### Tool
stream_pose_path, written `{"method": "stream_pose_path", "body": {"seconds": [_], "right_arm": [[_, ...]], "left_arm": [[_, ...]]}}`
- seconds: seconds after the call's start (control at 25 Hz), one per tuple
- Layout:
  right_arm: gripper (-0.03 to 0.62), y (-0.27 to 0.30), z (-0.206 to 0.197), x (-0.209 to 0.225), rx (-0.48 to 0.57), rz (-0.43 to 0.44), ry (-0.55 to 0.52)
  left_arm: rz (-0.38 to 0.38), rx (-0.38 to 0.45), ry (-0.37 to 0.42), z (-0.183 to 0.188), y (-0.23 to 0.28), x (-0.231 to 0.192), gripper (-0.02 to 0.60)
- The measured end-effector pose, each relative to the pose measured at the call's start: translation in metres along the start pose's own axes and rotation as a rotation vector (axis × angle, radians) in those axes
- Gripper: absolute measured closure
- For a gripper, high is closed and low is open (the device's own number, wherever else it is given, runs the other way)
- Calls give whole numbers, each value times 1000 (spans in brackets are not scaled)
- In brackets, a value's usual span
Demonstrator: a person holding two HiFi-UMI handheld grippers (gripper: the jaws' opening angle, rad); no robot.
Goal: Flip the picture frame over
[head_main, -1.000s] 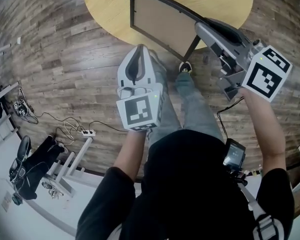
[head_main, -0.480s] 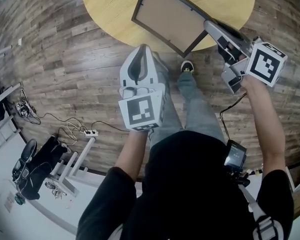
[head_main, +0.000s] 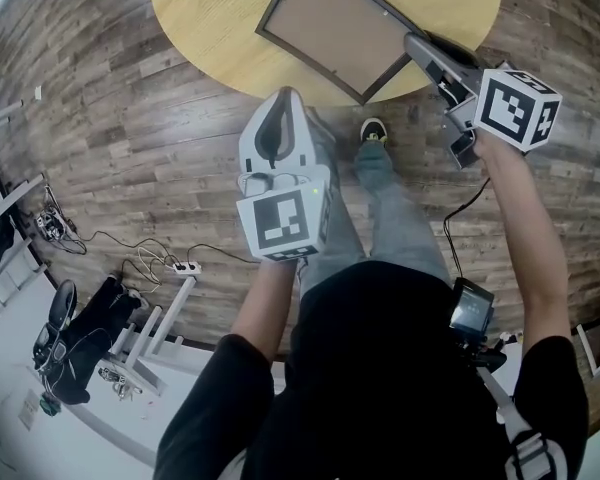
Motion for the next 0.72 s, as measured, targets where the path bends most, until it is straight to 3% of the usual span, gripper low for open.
{"method": "stream_pose_path", "body": {"seconds": [0.28,0.44,0.72], "right_arm": [[461,-4,-7,15,-6,-84,-44],[459,-8,-14,20,-59,-173,-132],[457,-1,-15,19,-109,-247,-245]], "left_arm": [[-6,-2,-19,1,-3,0,557],[-5,1,-19,1,-5,0,558],[-5,-2,-19,0,-4,-3,557]]}}
Point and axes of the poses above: the fingertips, and each gripper's own axes: y forward along the fingers, x to its right, z out of its top, the point moved 8 cm from there along -y, backward along the fingers, and after that the axes turned 14 degrees about z, right-handed, at the moved point
